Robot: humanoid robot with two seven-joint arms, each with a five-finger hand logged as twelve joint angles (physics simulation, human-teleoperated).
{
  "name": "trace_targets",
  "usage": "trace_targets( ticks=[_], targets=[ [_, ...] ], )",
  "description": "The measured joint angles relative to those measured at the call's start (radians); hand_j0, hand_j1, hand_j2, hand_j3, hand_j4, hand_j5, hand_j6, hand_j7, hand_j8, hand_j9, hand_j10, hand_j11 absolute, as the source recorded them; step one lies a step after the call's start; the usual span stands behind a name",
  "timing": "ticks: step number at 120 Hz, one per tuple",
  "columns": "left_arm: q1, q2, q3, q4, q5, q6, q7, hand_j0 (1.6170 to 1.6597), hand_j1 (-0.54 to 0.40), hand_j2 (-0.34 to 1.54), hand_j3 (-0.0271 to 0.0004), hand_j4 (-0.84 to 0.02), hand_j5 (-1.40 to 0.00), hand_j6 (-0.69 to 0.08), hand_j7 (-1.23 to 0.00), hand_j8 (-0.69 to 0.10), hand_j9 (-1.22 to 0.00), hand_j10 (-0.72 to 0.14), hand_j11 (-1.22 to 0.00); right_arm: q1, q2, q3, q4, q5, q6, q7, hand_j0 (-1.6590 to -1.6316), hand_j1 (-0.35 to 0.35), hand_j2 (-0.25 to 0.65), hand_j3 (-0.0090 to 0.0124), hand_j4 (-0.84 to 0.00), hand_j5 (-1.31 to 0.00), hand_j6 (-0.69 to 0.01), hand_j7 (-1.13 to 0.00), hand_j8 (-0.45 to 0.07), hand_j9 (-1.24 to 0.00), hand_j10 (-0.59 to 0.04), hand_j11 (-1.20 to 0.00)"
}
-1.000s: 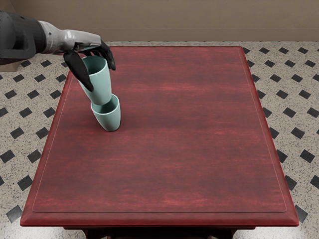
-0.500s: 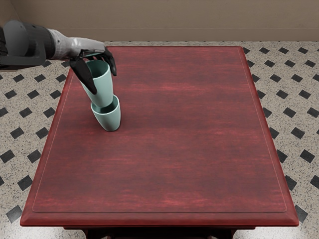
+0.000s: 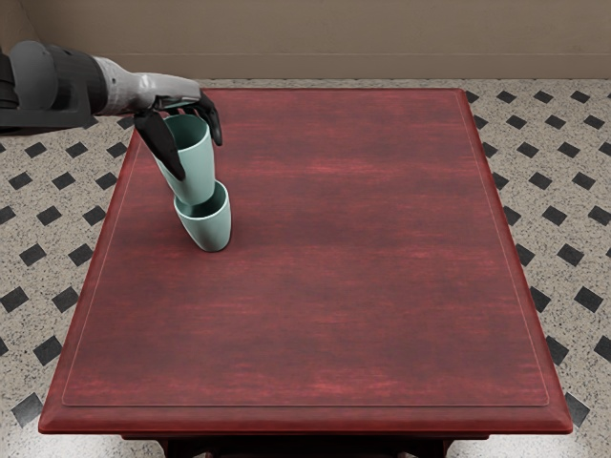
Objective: Pick up cup and place in cup with left hand
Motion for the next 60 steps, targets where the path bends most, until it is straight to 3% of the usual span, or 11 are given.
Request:
trace_targets(
  ticks=[60],
  targets=[
    [0.002, -0.012, 0.0, -0.013, 0.006, 0.002, 0.0, 1.6498, -0.237, 0.14, 0.0, -0.485, -0.82, -0.188, -0.81, -0.091, -0.76, -0.166, -0.76, 0.0, 0.0, 0.0, 0.0, 0.0, 0.0, 0.0, -1.6581, -0.349, 0.0, 0.0, 0.0, 0.0, 0.0, 0.0, 0.0, 0.0, 0.0, 0.0]
  ],
)
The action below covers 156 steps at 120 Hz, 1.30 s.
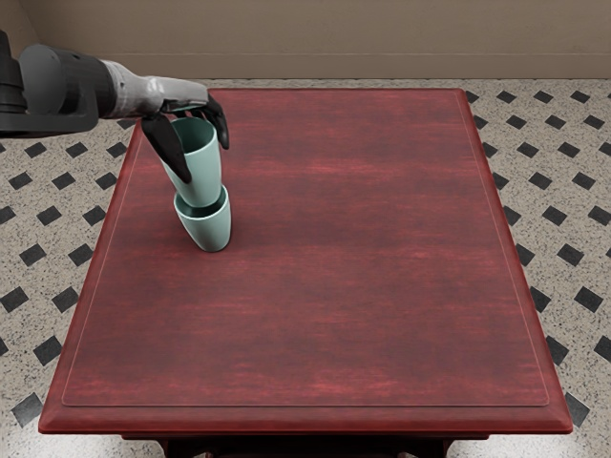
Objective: Pick up cup and place in cup with left hand
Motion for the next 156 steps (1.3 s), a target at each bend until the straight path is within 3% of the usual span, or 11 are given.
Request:
trace_targets(
  ticks=[38, 49, 69, 111, 156],
  targets=[
    [0.014, 0.0, 0.0, 0.0, 0.009, 0.004, 0.0, 1.6505, -0.223, 0.13, 0.0, -0.471, -0.79, -0.209, -0.78, -0.111, -0.73, -0.183, -0.73, 0.0, 0.0, 0.0, 0.0, 0.0, 0.0, 0.0, -1.6581, -0.349, 0.0, 0.0, 0.0, 0.0, 0.0, 0.0, 0.0, 0.0, 0.0, 0.0],
    [0.014, 0.0, -0.003, 0.0, 0.01, 0.024, 0.0, 1.6528, -0.165, 0.11, 0.0, -0.437, -0.69, -0.277, -0.68, -0.195, -0.65, -0.257, -0.65, 0.0, 0.0, 0.0, 0.0, 0.0, 0.0, 0.0, -1.6581, -0.349, 0.0, 0.0, 0.0, 0.0, 0.0, 0.0, 0.0, 0.0, 0.0, 0.0],
    [0.014, 0.0, -0.011, 0.0, 0.01, 0.04, 0.0, 1.6557, -0.06, 0.08, 0.0, -0.348, -0.5, -0.277, -0.5, -0.241, -0.49, -0.27, -0.49, 0.0, 0.0, 0.0, 0.0, 0.0, 0.0, 0.0, -1.6581, -0.349, 0.0, 0.0, 0.0, 0.0, 0.0, 0.0, 0.0, 0.0, 0.0, 0.0],
    [0.014, -0.001, -0.017, 0.0, 0.002, 0.044, -0.001, 1.6576, 0.051, 0.05, 0.0, -0.253, -0.34, -0.241, -0.34, -0.234, -0.33, -0.239, -0.33, 0.004, 0.0, 0.0, 0.0, 0.0, 0.0, 0.0, -1.6581, -0.349, 0.0, 0.0, 0.0, 0.0, 0.0, 0.0, 0.0, 0.0, 0.0, 0.0],
    [0.012, -0.009, -0.018, -0.016, -0.016, 0.042, -0.001, 1.658, 0.173, 0.03, 0.0, -0.151, -0.19, -0.15, -0.19, -0.149, -0.19, -0.148, -0.19, 0.005, 0.0, 0.0, 0.0, 0.0, 0.0, 0.0, -1.6581, -0.349, 0.0, 0.0, 0.0, 0.0, 0.0, 0.0, 0.0, 0.0, 0.0, 0.0]
  ],
)
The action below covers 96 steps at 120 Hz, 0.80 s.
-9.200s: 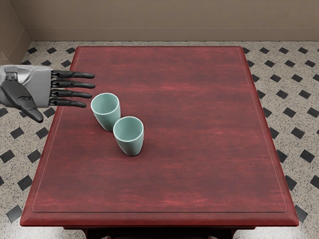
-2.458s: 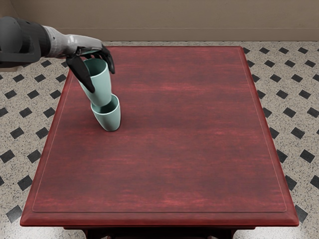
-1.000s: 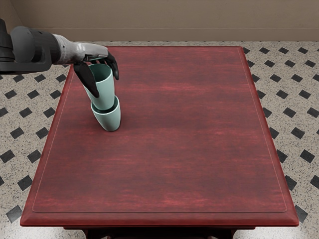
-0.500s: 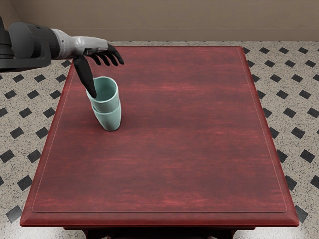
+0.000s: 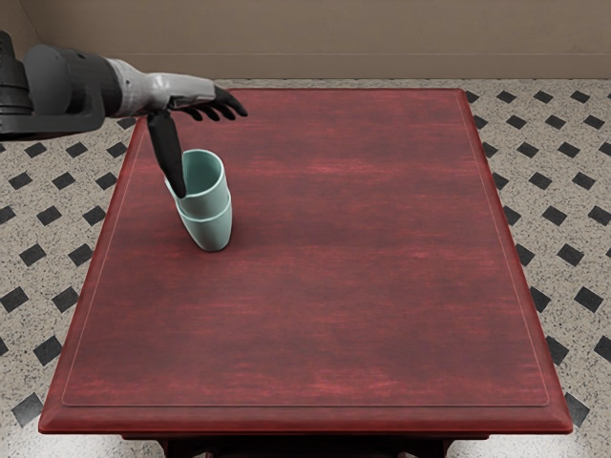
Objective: Pick up cup and place in cup with left hand
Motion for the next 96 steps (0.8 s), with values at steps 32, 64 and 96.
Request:
trace_targets(
  ticks=[32, 64, 96],
  targets=[
    [-0.012, 0.043, -0.009, -0.065, -0.337, -0.061, 0.0, 1.658, 0.233, 0.02, 0.0, -0.101, -0.13, -0.101, -0.13, -0.1, -0.13, -0.099, -0.13, 0.001, 0.0, 0.0, 0.0, 0.0, 0.0, 0.0, -1.6581, -0.349, 0.0, 0.0, 0.0, 0.0, 0.0, 0.0, 0.0, 0.0, 0.0, 0.0],
    [0.012, 0.212, -0.033, -0.109, -0.809, -0.179, 0.0, 1.6581, 0.281, 0.01, 0.0, -0.059, -0.07, -0.06, -0.07, -0.059, -0.07, -0.059, -0.07, 0.001, 0.0, 0.001, 0.005, 0.0, 0.002, 0.0, -1.6581, -0.349, 0.0, 0.0, 0.0, 0.0, 0.0, 0.0, 0.0, 0.0, 0.0, 0.0],
    [0.158, 0.342, -0.034, -0.121, -0.983, -0.189, 0.0, 1.6581, 0.314, 0.01, 0.0, -0.031, -0.04, -0.031, -0.04, -0.031, -0.04, -0.03, -0.04, 0.002, 0.0, 0.002, 0.007, 0.0, 0.003, 0.0, -1.6581, -0.349, 0.0, 0.0, 0.0, 0.0, 0.0, 0.0, 0.0, 0.0, 0.0, 0.0]
  ],
)
